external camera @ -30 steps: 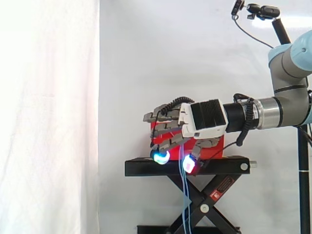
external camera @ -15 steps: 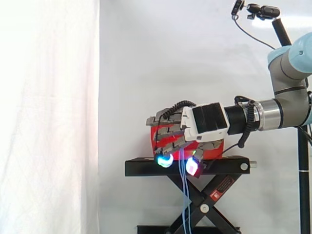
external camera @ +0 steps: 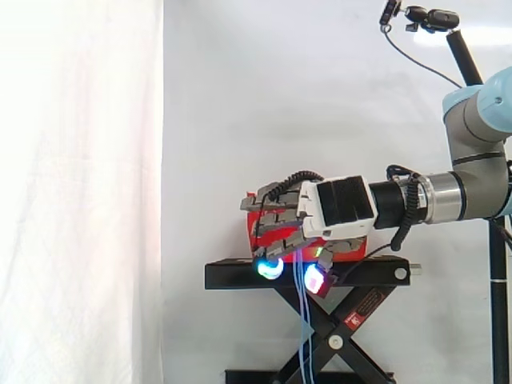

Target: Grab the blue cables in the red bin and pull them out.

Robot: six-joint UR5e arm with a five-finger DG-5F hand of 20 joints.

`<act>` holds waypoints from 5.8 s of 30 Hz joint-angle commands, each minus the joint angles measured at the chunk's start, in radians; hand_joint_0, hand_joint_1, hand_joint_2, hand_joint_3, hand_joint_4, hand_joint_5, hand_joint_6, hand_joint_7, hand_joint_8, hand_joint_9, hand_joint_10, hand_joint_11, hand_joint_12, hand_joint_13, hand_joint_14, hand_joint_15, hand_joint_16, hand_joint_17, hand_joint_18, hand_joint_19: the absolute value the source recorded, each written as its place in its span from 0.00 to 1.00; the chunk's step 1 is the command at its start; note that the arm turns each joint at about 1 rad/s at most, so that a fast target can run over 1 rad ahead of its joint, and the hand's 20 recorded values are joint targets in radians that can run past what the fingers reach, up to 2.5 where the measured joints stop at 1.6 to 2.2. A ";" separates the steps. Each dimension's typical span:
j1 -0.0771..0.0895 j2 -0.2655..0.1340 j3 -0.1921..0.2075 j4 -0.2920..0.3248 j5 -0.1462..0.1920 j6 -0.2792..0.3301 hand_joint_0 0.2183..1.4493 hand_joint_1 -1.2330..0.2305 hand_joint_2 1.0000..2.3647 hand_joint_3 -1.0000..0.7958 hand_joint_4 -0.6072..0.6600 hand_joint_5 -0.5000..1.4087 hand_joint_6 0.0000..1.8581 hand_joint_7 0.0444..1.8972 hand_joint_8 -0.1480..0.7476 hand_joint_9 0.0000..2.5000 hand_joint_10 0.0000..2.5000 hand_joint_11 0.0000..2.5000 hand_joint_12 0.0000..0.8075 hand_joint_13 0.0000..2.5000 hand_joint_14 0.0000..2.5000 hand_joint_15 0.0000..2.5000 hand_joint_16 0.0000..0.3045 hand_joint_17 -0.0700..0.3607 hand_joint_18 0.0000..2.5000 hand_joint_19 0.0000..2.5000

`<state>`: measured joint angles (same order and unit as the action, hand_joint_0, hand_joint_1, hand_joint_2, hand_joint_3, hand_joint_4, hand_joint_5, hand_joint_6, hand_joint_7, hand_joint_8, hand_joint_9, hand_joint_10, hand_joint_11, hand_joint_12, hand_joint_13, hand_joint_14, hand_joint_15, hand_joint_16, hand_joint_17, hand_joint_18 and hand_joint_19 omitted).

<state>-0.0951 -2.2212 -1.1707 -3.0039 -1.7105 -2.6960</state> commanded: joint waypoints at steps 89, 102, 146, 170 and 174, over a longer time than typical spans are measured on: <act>-0.037 -0.002 0.002 -0.041 -0.061 -0.003 0.43 0.14 0.00 0.00 0.52 0.73 0.00 0.39 0.47 0.26 0.01 0.27 0.47 0.12 0.00 0.09 0.17 0.44 0.11 0.14; -0.038 0.000 0.000 -0.012 -0.063 -0.003 0.43 0.14 0.00 0.00 0.53 0.73 0.00 0.39 0.47 0.26 0.01 0.27 0.47 0.12 0.00 0.09 0.17 0.44 0.11 0.13; -0.041 -0.002 0.000 -0.012 -0.061 0.081 0.46 0.14 0.00 0.00 0.52 0.75 0.00 0.42 0.46 0.27 0.01 0.27 0.46 0.13 0.00 0.08 0.17 0.43 0.12 0.14; -0.043 -0.002 0.000 0.026 -0.063 0.087 0.45 0.14 0.00 0.00 0.52 0.75 0.00 0.42 0.46 0.28 0.01 0.27 0.46 0.13 0.00 0.09 0.17 0.43 0.12 0.14; -0.043 -0.002 -0.001 0.023 -0.063 0.083 0.45 0.14 0.00 0.00 0.52 0.75 0.00 0.42 0.47 0.28 0.01 0.27 0.46 0.13 0.00 0.08 0.17 0.43 0.12 0.14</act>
<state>-0.1380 -2.2227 -1.1706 -2.9793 -1.7733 -2.6112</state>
